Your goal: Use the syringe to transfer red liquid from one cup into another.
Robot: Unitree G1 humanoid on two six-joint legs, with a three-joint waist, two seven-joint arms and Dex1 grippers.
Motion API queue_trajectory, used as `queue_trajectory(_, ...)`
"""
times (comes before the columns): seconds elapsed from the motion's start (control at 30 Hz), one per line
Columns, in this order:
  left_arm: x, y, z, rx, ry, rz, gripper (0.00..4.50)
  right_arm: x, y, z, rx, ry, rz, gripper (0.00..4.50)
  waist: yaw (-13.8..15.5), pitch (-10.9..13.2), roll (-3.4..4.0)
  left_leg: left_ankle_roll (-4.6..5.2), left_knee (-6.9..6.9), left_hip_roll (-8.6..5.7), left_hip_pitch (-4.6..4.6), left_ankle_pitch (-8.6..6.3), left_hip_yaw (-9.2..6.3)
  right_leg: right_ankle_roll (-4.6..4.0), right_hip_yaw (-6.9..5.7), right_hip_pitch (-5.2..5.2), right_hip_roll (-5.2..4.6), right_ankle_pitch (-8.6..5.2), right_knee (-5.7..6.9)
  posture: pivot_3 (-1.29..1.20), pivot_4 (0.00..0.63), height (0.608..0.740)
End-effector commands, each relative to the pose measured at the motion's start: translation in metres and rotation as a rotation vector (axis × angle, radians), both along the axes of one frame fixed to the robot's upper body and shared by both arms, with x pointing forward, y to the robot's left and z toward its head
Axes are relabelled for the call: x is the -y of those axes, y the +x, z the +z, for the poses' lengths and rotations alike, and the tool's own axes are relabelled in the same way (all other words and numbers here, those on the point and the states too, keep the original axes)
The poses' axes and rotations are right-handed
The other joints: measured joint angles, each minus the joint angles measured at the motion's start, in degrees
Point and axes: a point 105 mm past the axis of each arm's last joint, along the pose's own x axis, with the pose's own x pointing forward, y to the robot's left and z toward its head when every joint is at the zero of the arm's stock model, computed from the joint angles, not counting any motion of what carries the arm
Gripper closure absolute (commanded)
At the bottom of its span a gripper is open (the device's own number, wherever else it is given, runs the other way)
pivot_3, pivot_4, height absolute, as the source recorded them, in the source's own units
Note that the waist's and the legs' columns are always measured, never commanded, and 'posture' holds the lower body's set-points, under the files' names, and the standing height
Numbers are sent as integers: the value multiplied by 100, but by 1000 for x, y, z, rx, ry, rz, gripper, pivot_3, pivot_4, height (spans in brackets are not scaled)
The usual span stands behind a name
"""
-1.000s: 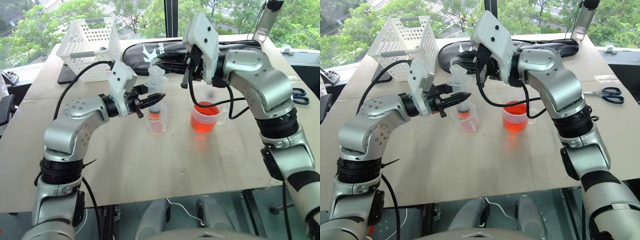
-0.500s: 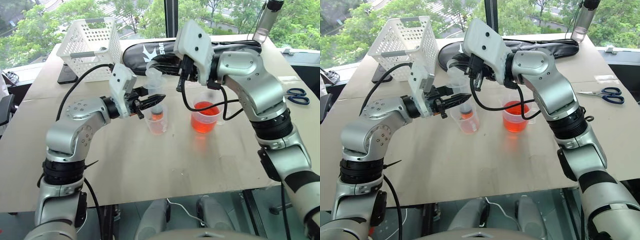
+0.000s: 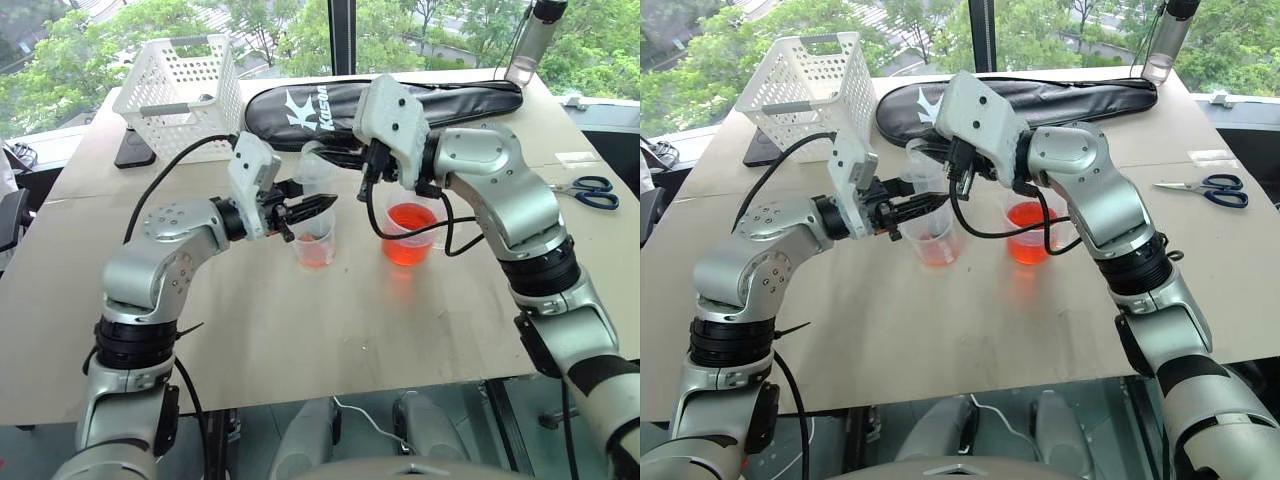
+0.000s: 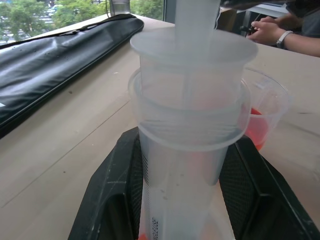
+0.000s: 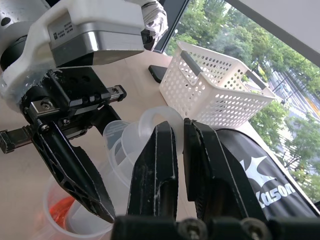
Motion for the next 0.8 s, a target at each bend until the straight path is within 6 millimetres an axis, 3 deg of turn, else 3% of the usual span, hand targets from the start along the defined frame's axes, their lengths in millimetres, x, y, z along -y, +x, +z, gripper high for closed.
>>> queue_trajectory(0.03,-1,-2,36,140,-51,4,2971,-19,-21,-32,-66,-108,133,4431,1,0,0,0,0,0,0,0,0,0,0,0,0,0,0,0,150,740)
queue_trajectory(0.3,-3,1,41,153,-60,16,2971,-22,-25,-45,-81,-130,145,4431,0,0,0,0,1,0,0,0,0,0,0,0,0,0,0,0,150,740)
queue_trajectory(0.8,-3,1,43,160,-77,25,2971,-21,-21,-37,-60,-110,130,4431,3,0,0,0,1,0,0,0,0,0,0,0,0,0,1,0,150,740)
